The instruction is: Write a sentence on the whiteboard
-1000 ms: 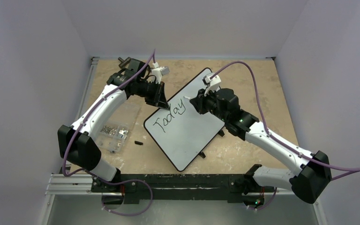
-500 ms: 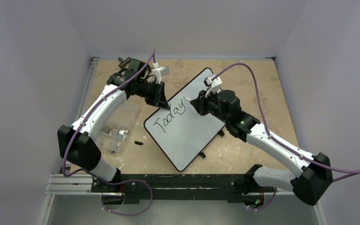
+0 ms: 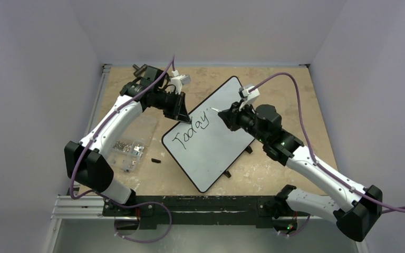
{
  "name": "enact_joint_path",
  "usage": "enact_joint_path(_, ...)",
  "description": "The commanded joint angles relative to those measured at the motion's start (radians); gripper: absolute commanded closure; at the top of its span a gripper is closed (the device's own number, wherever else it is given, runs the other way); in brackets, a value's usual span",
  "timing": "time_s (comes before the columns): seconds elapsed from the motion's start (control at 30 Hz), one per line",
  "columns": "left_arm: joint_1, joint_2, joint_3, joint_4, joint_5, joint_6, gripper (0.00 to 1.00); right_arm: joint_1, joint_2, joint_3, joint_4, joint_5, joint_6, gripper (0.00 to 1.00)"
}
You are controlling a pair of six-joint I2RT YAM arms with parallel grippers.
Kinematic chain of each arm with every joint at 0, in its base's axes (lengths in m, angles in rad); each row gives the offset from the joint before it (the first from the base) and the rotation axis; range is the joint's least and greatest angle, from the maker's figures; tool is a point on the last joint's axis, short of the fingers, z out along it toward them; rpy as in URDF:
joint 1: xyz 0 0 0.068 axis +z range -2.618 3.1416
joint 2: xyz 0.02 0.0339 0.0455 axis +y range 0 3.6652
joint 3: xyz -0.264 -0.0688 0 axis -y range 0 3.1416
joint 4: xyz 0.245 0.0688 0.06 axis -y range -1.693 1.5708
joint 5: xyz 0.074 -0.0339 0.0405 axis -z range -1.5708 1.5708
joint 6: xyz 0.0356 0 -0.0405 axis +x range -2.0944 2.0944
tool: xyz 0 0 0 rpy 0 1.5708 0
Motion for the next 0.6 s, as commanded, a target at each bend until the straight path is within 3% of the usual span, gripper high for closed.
enact_joint_path(0.0,0.005,-0.044,0.002,0.035,-0.1,0.033,1.0,-0.004,0.02,0.035,-0.019,0.083,-0.006,1.0)
enact_joint_path(0.57,0.005,-0.043,0.002,0.035,-0.1,0.035,1.0,-0.038,0.132,0.102,0.01,0.121,-0.04,1.0)
